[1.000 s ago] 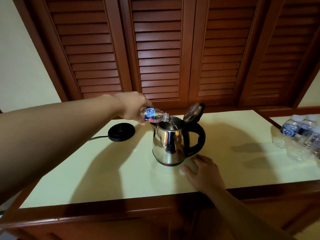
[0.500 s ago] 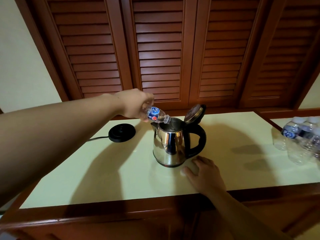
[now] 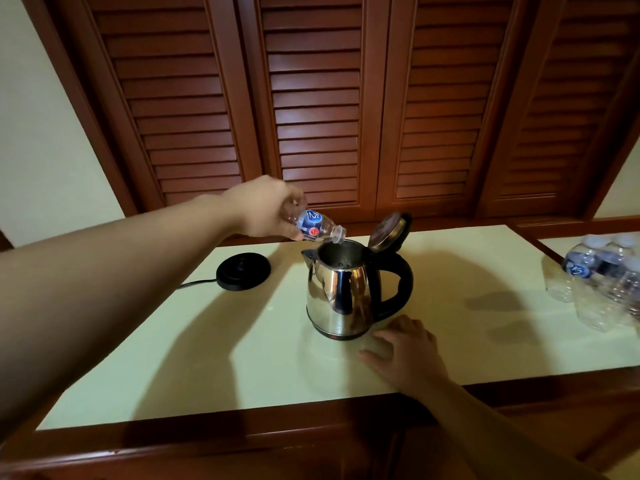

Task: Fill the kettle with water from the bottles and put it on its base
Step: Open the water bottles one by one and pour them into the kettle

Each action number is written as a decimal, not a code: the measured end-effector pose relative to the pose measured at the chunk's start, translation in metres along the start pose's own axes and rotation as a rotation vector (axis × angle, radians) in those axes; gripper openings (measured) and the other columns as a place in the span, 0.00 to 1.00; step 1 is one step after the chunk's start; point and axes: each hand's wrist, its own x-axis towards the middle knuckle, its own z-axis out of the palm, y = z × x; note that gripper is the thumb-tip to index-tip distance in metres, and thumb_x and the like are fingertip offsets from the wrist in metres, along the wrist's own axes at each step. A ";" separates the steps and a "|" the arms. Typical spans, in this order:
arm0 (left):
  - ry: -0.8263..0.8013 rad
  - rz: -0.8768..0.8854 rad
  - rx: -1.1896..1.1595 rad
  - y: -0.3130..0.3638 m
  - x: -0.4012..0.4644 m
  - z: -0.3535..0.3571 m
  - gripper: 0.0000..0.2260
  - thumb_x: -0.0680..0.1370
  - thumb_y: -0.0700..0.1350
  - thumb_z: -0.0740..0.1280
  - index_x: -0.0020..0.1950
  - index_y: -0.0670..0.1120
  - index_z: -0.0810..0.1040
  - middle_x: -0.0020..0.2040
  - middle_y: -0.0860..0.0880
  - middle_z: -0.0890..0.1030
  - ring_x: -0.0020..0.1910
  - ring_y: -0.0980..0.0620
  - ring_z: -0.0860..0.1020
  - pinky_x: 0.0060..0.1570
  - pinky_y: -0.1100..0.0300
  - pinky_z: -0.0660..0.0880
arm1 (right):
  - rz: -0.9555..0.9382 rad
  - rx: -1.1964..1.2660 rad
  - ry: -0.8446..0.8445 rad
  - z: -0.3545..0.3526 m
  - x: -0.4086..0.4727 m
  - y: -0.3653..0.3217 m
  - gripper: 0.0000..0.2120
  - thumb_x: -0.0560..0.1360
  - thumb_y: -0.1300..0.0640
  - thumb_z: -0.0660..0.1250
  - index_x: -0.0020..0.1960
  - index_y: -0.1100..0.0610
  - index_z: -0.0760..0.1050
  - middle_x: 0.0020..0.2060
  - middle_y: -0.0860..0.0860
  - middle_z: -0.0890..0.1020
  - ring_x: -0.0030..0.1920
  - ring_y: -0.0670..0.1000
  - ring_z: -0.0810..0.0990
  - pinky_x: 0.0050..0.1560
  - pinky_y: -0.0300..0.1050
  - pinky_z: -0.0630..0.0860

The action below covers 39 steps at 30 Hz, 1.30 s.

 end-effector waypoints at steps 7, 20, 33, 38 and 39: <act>0.202 -0.088 -0.460 0.003 -0.054 0.055 0.21 0.70 0.58 0.81 0.58 0.54 0.82 0.51 0.57 0.85 0.50 0.58 0.83 0.56 0.51 0.81 | -0.104 0.309 0.036 -0.025 -0.006 -0.011 0.10 0.77 0.43 0.71 0.53 0.48 0.81 0.45 0.39 0.75 0.49 0.43 0.75 0.50 0.38 0.71; 0.294 -0.091 -0.832 0.058 -0.103 0.125 0.20 0.71 0.52 0.81 0.61 0.55 0.83 0.53 0.56 0.82 0.55 0.53 0.80 0.52 0.66 0.74 | -0.239 0.601 0.073 -0.122 -0.002 -0.052 0.11 0.81 0.54 0.69 0.62 0.43 0.77 0.43 0.32 0.80 0.47 0.37 0.78 0.45 0.26 0.71; 0.245 -0.080 -1.016 0.087 -0.093 0.136 0.25 0.67 0.55 0.82 0.62 0.52 0.85 0.53 0.50 0.82 0.54 0.53 0.81 0.54 0.62 0.75 | -0.162 0.561 -0.092 -0.136 -0.005 -0.029 0.09 0.83 0.47 0.62 0.47 0.47 0.78 0.35 0.48 0.82 0.34 0.43 0.80 0.37 0.37 0.76; 0.172 -0.096 -1.121 0.098 -0.086 0.137 0.19 0.70 0.54 0.82 0.59 0.55 0.86 0.51 0.51 0.85 0.51 0.55 0.83 0.50 0.64 0.76 | -0.226 0.595 -0.107 -0.151 -0.013 -0.012 0.06 0.80 0.54 0.69 0.56 0.46 0.80 0.45 0.43 0.84 0.47 0.41 0.83 0.47 0.32 0.78; 0.153 -0.092 -1.148 0.103 -0.084 0.135 0.17 0.71 0.52 0.81 0.58 0.55 0.86 0.50 0.53 0.87 0.49 0.58 0.84 0.48 0.67 0.76 | -0.245 0.605 -0.089 -0.155 -0.014 -0.009 0.09 0.79 0.55 0.69 0.58 0.45 0.80 0.48 0.40 0.84 0.50 0.39 0.82 0.49 0.30 0.77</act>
